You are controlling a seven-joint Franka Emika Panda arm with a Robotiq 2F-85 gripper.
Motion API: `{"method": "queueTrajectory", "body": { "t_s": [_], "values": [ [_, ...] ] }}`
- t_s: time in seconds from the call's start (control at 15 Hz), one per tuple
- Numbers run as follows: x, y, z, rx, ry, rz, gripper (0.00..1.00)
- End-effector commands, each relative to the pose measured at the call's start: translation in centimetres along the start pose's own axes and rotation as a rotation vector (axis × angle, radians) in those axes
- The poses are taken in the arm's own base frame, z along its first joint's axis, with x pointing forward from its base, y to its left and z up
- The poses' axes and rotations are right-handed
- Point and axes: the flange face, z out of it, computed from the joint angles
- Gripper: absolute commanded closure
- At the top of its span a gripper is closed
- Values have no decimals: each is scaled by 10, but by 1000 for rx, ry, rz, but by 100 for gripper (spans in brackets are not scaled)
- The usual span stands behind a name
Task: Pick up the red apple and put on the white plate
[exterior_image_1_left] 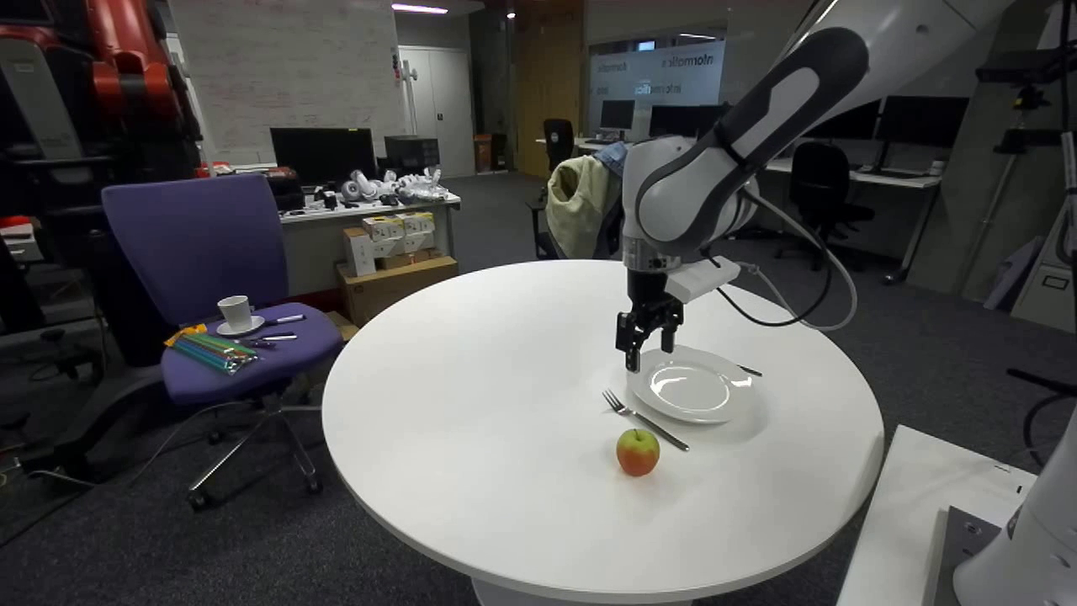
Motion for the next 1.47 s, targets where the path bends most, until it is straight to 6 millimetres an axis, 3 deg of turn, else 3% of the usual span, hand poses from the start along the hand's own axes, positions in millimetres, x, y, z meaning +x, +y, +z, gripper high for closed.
{"method": "queueTrajectory", "body": {
  "t_s": [0.0, 0.27, 0.6, 1.4],
  "values": [
    [-6, -25, 24, -18, -26, -49, 0],
    [-12, -51, 52, -15, -60, -88, 0],
    [-14, -67, 75, -35, -53, -129, 0],
    [-15, -82, 98, -82, -32, -210, 0]
  ]
}}
